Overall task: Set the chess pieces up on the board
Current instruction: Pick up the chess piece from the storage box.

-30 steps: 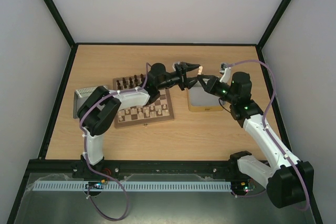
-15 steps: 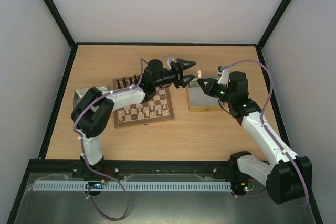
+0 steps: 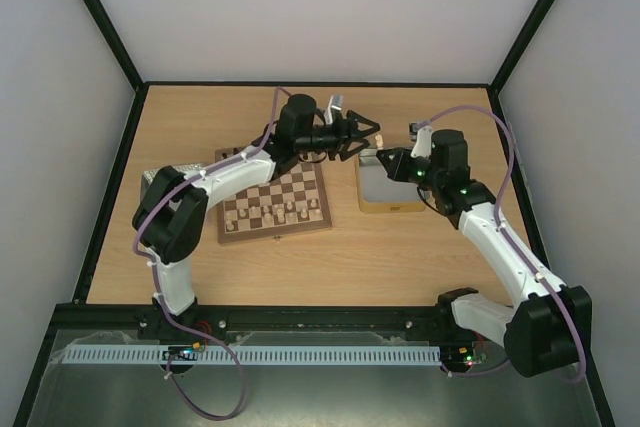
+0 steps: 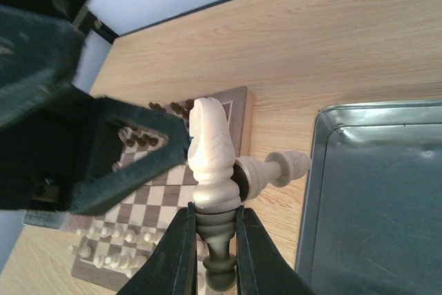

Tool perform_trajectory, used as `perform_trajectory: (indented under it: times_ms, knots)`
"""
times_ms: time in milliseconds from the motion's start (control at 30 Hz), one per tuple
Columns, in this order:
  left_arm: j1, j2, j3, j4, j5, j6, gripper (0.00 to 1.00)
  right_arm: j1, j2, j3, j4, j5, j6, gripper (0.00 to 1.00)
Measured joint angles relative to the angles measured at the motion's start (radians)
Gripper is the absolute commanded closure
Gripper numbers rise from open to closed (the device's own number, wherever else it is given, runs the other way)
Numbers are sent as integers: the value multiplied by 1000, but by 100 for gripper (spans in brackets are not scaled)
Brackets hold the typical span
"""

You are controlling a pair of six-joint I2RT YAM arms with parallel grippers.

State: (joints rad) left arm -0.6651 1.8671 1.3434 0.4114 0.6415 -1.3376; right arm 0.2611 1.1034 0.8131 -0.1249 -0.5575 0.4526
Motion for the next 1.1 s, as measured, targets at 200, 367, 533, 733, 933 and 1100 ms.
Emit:
perform_trajectory:
  times_ms: [200, 367, 533, 733, 933, 1100]
  knots:
    - [-9, 32, 114, -94, 50, 138, 42, 0, 18, 11, -35, 6, -53, 94]
    - [-11, 67, 151, -175, 59, 206, 43, 0, 28, 11, -51, 7, -71, 94]
    - [-13, 109, 169, -255, 48, 250, 47, 0, 31, 11, -58, 8, -82, 94]
    - [-14, 140, 192, -281, 49, 257, 55, 0, 35, 11, -62, 10, -89, 94]
    - [-14, 143, 211, -261, 72, 245, 73, 0, 54, 13, -68, 21, -91, 95]
    - [-13, 148, 211, -259, 75, 235, 80, 0, 63, 14, -73, 42, -90, 95]
